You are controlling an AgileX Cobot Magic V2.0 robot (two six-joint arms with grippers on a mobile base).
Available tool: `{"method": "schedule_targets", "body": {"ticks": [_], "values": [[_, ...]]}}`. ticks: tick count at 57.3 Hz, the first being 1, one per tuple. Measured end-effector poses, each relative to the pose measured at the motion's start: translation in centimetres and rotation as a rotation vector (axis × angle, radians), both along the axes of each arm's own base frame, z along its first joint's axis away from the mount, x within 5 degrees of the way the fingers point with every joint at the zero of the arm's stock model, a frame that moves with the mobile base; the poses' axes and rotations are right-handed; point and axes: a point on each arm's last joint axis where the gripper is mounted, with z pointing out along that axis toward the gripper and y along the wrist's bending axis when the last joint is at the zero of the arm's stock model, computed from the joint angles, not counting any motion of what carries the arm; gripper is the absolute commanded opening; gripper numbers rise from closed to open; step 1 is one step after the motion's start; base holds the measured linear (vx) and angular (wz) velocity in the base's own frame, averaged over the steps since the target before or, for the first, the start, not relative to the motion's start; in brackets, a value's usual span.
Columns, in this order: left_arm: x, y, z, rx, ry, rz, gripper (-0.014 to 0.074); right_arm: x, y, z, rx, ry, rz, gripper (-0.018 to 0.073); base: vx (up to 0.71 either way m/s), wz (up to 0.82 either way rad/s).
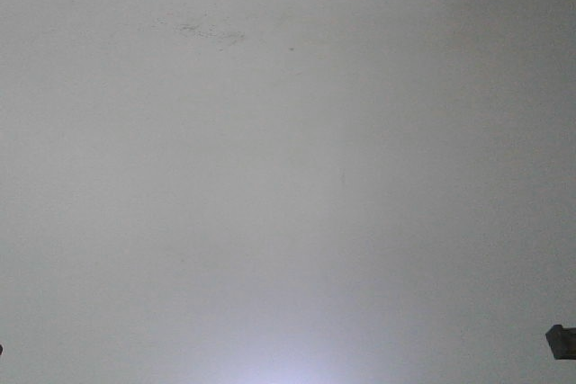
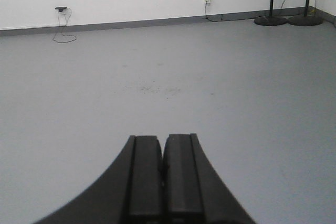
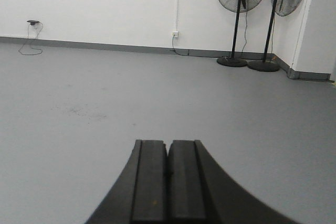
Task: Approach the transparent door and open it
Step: 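Turn the base away from the white wall toward the room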
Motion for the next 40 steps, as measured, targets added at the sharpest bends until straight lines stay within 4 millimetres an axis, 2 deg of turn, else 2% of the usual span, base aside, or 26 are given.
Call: {"method": "schedule_targets", "body": {"ticks": [40], "values": [[0.0,0.0,0.0,0.0,0.0,0.0,0.0003,0.0,0.0,0.0,0.0,0.0,0.0,0.0011,0.24,0.13]]}}
